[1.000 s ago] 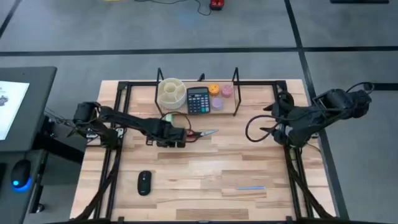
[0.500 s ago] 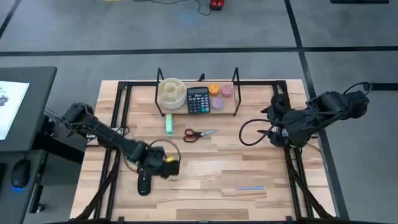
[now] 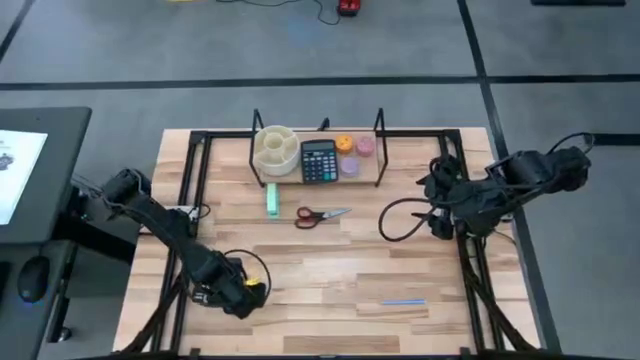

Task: Stock shelves
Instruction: Put the black mouse to the bottom left of the shelf

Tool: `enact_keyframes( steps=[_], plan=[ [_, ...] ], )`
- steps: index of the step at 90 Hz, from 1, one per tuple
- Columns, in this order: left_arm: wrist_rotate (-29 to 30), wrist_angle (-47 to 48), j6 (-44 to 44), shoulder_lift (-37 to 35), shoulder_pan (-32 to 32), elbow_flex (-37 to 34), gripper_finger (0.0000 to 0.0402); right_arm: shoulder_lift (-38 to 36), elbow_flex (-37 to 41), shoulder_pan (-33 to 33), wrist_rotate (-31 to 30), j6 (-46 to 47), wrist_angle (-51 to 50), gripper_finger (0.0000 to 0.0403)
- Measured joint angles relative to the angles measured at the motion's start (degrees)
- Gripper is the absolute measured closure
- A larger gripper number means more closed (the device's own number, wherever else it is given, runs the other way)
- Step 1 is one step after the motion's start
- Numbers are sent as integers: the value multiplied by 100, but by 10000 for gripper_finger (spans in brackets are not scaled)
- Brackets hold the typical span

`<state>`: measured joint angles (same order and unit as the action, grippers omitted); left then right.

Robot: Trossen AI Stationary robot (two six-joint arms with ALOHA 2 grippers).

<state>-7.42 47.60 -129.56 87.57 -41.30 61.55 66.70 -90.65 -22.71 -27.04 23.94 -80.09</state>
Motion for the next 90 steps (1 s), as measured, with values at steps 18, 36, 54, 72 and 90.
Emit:
enact_keyframes(
  steps=[18,36,54,72,90],
  plan=[
    [-70,-464,-106,90,16,-441,96,8,0,-90,20,-5,2,45],
    [-277,-1012,-221,258,89,-816,76,9,0,-120,21,17,0,45],
    [-289,-1137,-227,448,127,-962,75,7,0,-149,19,16,0,45],
    [-293,-1244,-220,545,127,-1072,75,6,0,-154,16,6,4,45],
    [-216,-1275,-199,546,207,-1078,110,4,0,-152,-1,0,39,45]
  ],
)
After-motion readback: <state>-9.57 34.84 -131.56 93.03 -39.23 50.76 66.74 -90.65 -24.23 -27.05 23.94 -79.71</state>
